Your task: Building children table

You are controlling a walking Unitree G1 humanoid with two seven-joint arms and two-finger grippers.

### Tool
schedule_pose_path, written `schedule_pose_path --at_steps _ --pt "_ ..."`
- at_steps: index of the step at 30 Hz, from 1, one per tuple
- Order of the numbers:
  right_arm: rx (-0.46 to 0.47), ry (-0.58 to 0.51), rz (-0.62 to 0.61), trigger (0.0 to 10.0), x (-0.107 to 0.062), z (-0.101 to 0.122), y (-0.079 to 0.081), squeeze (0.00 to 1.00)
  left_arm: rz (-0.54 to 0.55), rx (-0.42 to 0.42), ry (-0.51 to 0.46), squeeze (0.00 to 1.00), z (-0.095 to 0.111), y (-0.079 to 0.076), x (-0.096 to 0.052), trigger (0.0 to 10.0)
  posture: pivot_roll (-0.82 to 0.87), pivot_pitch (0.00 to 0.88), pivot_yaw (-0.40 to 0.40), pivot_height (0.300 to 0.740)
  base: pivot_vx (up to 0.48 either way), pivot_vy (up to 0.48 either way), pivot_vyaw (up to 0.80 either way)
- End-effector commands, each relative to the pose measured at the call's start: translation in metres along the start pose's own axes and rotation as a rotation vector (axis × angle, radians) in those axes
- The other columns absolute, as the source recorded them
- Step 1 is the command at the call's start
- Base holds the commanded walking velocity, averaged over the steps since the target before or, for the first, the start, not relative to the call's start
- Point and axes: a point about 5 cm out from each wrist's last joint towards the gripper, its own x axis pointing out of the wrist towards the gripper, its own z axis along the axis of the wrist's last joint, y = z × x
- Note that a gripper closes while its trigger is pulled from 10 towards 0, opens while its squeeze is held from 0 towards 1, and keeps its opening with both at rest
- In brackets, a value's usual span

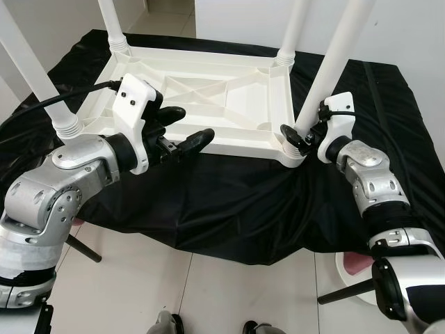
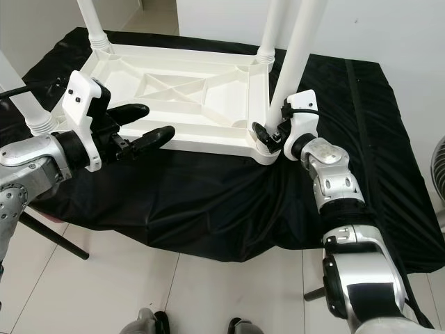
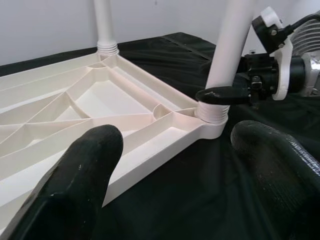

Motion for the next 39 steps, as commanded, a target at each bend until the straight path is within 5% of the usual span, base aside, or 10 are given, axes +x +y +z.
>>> schedule_pose_path --at_steps 1,7,8,9,10,24,33,39 --pt "-0.005 0.000 0.039 10.0 0.001 0.001 0.000 0.00 -0.087 0.003 0.006 0.00 0.000 -0.006 0.001 10.0 0.00 0.182 0.051 0.740 0.000 0.000 0.00" --pt "0.062 0.030 0.109 10.0 0.004 -0.001 -0.008 0.00 -0.075 0.002 0.011 0.00 0.000 -0.004 -0.002 10.0 0.02 0.185 0.045 0.740 0.000 0.000 0.00" --pt "0.085 0.049 0.113 8.5 0.003 -0.004 -0.011 0.00 -0.072 0.002 0.012 0.00 0.000 -0.004 -0.002 10.0 0.02 0.185 0.045 0.740 0.000 0.000 0.00" --pt "0.085 0.049 0.113 8.5 0.003 -0.004 -0.011 0.00 -0.072 0.002 0.012 0.00 0.000 -0.004 -0.002 10.0 0.02 0.185 0.045 0.740 0.000 0.000 0.00" --pt "0.088 0.066 0.110 0.0 0.003 -0.007 -0.012 0.00 -0.072 0.002 0.013 0.00 0.000 -0.004 -0.002 10.0 0.02 0.185 0.045 0.740 0.000 0.000 0.00" --pt "0.117 0.198 -0.011 0.0 0.001 -0.035 -0.008 0.00 -0.069 0.000 0.015 0.00 -0.001 -0.005 -0.003 10.0 0.01 0.187 0.050 0.740 0.000 0.000 0.00" --pt "0.371 0.319 -0.368 0.0 -0.004 -0.068 -0.001 0.00 -0.073 -0.005 0.017 0.00 -0.001 -0.006 -0.003 10.0 0.01 0.189 0.048 0.740 0.000 0.000 0.00" --pt "0.433 0.396 -0.430 0.0 -0.009 -0.087 0.010 0.00 -0.075 -0.006 0.019 0.00 -0.001 -0.005 -0.004 10.0 0.01 0.187 0.052 0.740 0.000 0.000 0.00"
